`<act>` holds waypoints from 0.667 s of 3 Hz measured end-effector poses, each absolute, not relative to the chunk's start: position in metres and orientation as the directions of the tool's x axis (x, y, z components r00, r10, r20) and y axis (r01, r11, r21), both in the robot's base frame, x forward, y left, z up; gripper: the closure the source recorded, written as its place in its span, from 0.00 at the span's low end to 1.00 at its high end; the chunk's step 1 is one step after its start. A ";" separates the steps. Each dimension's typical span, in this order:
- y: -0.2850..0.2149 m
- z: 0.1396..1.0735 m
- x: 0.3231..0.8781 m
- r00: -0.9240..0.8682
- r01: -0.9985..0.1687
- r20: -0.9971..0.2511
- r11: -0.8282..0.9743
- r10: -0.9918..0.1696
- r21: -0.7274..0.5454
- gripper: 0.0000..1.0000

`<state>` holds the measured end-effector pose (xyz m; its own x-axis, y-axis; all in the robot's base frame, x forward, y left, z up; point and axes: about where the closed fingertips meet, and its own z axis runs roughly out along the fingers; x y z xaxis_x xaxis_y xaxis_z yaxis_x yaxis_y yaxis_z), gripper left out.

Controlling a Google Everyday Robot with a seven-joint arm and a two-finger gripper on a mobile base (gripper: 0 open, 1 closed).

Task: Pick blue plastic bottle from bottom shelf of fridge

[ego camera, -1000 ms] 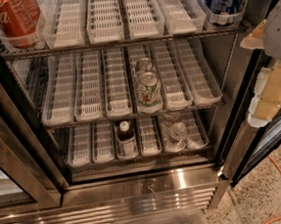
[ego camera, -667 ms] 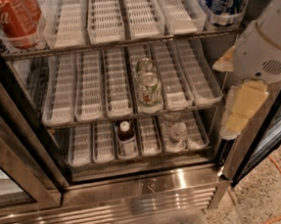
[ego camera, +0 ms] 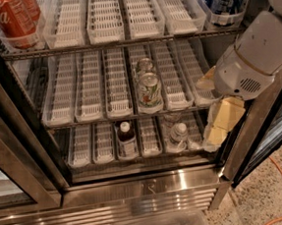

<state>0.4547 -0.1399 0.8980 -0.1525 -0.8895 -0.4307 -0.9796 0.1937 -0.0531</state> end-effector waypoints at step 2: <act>-0.112 0.839 0.419 -0.238 -0.968 -0.529 0.242 -0.814 0.064 0.00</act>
Offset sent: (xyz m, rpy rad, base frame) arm -0.0636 0.0454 -0.1007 0.2251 0.1653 -0.0903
